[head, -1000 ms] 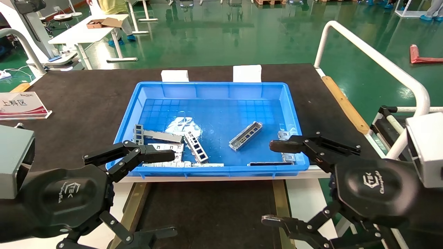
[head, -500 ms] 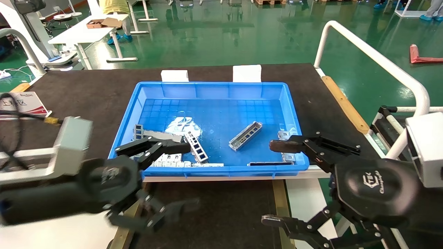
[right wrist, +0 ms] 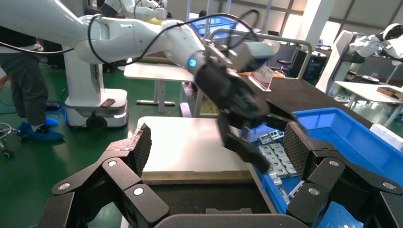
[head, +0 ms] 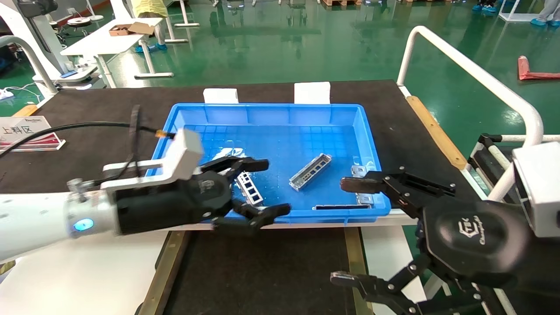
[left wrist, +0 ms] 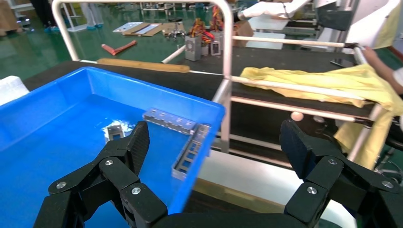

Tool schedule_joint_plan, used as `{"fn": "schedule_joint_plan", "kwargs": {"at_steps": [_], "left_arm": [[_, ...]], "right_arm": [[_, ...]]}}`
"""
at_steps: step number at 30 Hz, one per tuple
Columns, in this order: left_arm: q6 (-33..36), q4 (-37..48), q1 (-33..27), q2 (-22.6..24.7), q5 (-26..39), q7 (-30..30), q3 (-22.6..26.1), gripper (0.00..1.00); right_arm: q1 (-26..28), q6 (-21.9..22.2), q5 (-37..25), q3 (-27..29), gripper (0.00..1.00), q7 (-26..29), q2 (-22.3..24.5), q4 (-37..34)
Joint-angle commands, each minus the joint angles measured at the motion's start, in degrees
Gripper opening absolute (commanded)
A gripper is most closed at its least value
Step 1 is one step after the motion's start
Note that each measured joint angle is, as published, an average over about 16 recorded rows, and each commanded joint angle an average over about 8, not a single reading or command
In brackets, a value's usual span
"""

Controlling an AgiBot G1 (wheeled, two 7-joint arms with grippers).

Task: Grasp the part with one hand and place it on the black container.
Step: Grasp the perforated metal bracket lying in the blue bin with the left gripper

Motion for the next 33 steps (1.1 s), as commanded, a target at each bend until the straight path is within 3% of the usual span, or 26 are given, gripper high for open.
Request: {"fn": "schedule_joint_plan", "kwargs": {"at_steps": [1,20,26,33], "left_arm": [[-1.0,2.3,-1.2,2.0,1.3,0.4,0.8,1.0],[-15.7,28.4,-10.3,19.6,9.5,8.0,4.7,1.0],[-18.3,33.2,-11.1,22.1,9.0,10.5,5.7,1.0],[-21.7,32.7,-10.5,22.7,6.9,9.7,8.8,1.0]], "right_arm": [[0.0,0.0,0.0,0.0,1.0,0.0,0.0,0.0],[0.0,0.0,0.0,0.0,1.0,0.0,0.0,0.0],[0.0,0.0,0.0,0.0,1.0,0.0,0.0,0.0],[0.0,0.0,0.0,0.0,1.0,0.0,0.0,0.0]]}}
